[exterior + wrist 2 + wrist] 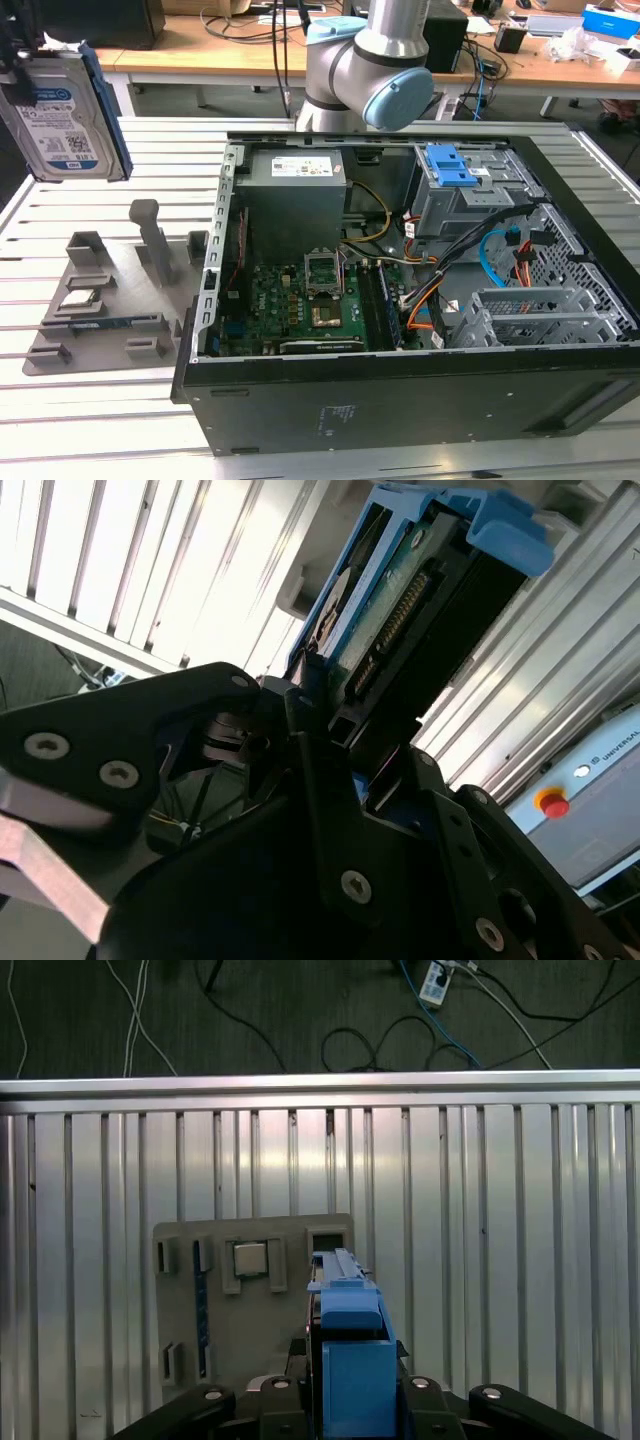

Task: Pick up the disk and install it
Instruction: 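Pick up the disk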

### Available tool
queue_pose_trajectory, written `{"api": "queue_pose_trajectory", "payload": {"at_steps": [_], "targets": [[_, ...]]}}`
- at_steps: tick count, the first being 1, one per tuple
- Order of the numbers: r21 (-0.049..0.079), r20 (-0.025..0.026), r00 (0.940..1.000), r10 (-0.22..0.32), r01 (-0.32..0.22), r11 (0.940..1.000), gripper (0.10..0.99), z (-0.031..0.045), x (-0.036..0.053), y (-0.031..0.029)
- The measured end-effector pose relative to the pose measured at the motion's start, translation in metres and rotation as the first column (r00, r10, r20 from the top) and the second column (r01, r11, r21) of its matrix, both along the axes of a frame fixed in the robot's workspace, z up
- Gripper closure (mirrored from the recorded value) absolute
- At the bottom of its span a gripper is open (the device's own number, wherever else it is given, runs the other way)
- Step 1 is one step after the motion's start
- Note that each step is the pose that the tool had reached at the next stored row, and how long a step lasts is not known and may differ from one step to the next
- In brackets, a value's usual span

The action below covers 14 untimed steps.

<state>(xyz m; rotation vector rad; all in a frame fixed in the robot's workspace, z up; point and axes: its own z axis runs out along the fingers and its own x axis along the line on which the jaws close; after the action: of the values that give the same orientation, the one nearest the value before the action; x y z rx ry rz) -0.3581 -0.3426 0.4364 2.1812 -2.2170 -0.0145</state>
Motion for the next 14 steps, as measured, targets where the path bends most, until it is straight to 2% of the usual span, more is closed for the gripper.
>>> {"api": "queue_pose_trajectory", "payload": {"at_steps": [7,14], "targets": [[0.000,0.0000,1.0000,0.000,0.000,1.0000,0.722,0.0140,0.0000,0.0001],[0.000,0.0000,1.0000,0.000,0.000,1.0000,0.722,0.0243,0.0000,0.0001]]}}
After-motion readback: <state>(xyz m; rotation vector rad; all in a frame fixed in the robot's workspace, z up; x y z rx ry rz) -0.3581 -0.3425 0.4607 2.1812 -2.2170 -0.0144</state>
